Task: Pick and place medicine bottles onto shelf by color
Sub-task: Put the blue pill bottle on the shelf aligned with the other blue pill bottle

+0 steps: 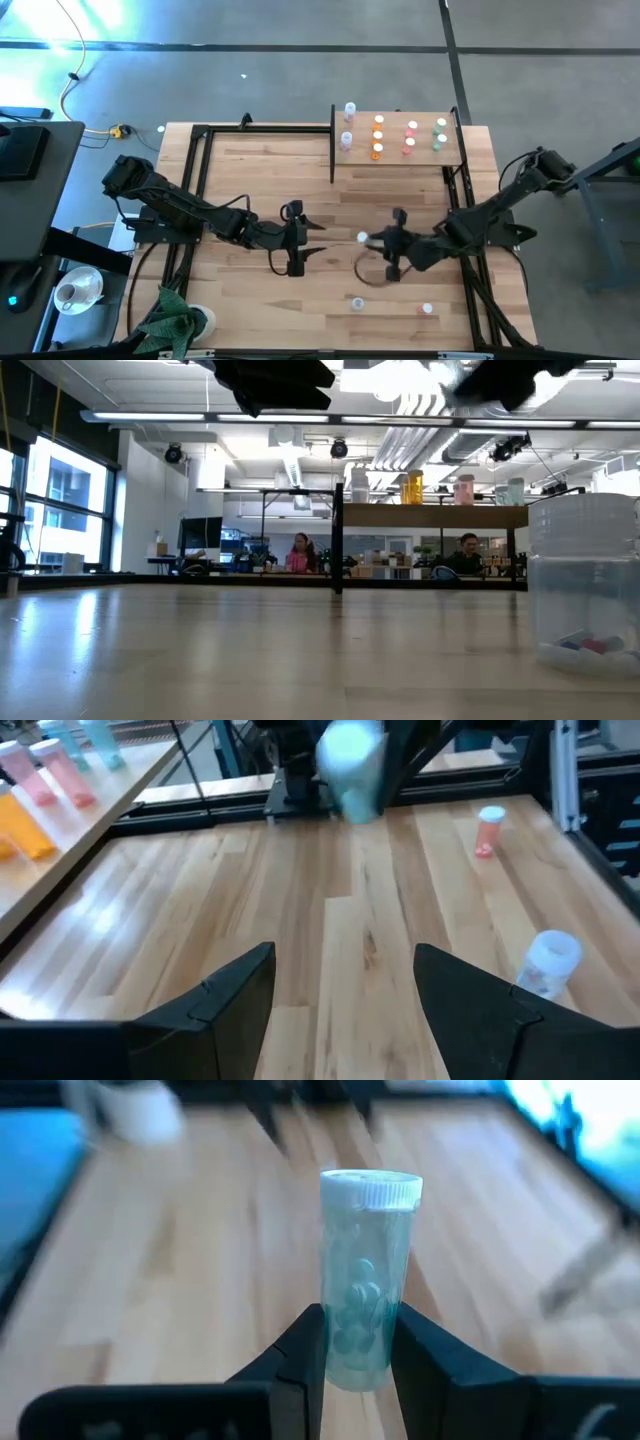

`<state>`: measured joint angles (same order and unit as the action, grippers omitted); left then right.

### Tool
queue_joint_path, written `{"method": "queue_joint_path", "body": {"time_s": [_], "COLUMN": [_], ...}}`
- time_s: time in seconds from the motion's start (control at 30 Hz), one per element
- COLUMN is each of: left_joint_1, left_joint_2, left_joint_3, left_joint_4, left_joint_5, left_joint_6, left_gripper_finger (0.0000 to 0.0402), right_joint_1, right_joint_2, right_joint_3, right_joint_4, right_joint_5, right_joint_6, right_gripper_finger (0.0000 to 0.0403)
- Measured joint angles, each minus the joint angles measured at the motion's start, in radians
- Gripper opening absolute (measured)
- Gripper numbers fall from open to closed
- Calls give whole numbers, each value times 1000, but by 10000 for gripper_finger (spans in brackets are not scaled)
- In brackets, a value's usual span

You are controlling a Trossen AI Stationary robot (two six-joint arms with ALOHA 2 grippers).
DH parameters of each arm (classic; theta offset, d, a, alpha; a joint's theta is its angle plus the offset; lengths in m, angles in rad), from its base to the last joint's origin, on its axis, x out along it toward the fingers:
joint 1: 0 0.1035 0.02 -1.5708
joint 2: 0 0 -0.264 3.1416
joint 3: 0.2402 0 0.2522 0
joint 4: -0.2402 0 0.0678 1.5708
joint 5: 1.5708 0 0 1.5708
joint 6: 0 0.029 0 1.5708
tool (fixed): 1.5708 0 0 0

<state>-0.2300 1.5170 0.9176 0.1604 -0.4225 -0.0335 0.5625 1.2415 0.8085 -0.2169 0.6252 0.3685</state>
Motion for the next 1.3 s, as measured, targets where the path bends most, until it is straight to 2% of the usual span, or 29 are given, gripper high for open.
{"method": "queue_joint_path", "body": {"time_s": [0.1,0.23,0.37,0.53,0.7,0.93,1.3], "left_joint_1": [6,9,9,10,9,10,-2], "left_joint_2": [21,58,106,164,211,240,239], "left_joint_3": [0,0,0,0,0,0,1], "left_joint_4": [29,132,267,455,589,635,679], "left_joint_5": [38,98,125,207,213,243,258], "left_joint_6": [7,62,115,142,142,142,142], "left_gripper_finger": [229,229,229,229,229,229,229], "right_joint_1": [15,16,16,14,12,-1,-46], "right_joint_2": [0,2,23,57,81,83,172], "right_joint_3": [0,2,3,2,2,2,2], "right_joint_4": [171,299,312,319,363,408,516], "right_joint_5": [-15,-91,-125,-141,-182,-188,-216], "right_joint_6": [-214,-349,-361,-361,-374,-368,-382], "right_gripper_finger": [73,73,73,73,73,73,73]}}
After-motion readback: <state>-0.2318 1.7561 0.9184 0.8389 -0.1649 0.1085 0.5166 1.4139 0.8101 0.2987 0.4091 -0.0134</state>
